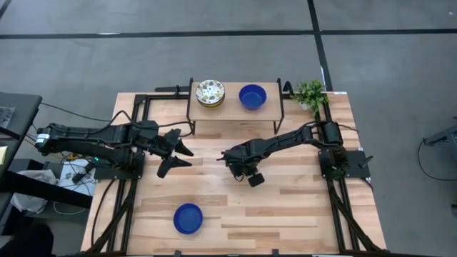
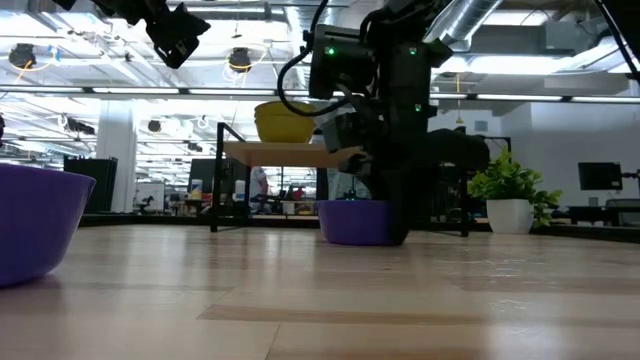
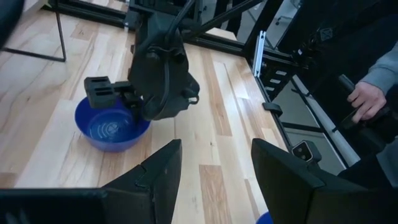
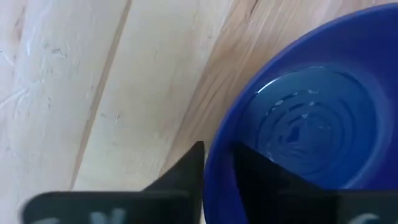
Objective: Pick & Place Mini bowls
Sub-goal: Stack the top blue bowl on top of the blue bowl on the shelf
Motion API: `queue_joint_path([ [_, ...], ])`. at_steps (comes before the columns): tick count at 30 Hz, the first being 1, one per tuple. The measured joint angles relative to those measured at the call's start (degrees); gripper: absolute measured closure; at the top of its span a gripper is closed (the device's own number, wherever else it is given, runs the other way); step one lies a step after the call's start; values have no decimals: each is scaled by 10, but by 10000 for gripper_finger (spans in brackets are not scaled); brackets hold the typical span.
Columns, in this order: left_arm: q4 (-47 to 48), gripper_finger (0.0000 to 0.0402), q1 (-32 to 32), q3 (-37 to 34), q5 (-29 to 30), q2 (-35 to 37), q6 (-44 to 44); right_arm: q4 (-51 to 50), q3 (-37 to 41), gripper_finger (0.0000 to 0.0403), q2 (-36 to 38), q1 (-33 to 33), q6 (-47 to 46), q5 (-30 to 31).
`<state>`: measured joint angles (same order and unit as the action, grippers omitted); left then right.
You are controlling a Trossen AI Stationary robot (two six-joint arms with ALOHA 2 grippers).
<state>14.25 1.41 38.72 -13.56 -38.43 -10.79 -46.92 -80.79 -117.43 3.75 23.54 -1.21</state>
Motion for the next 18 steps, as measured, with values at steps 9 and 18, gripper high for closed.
queue_joint_path([
  [9,1,209,0,0,0,-1,0,-18,-8,398,6,0,-24,0],
  [18,0,209,0,0,0,-1,0,-126,-138,401,22,0,-7,-80],
])
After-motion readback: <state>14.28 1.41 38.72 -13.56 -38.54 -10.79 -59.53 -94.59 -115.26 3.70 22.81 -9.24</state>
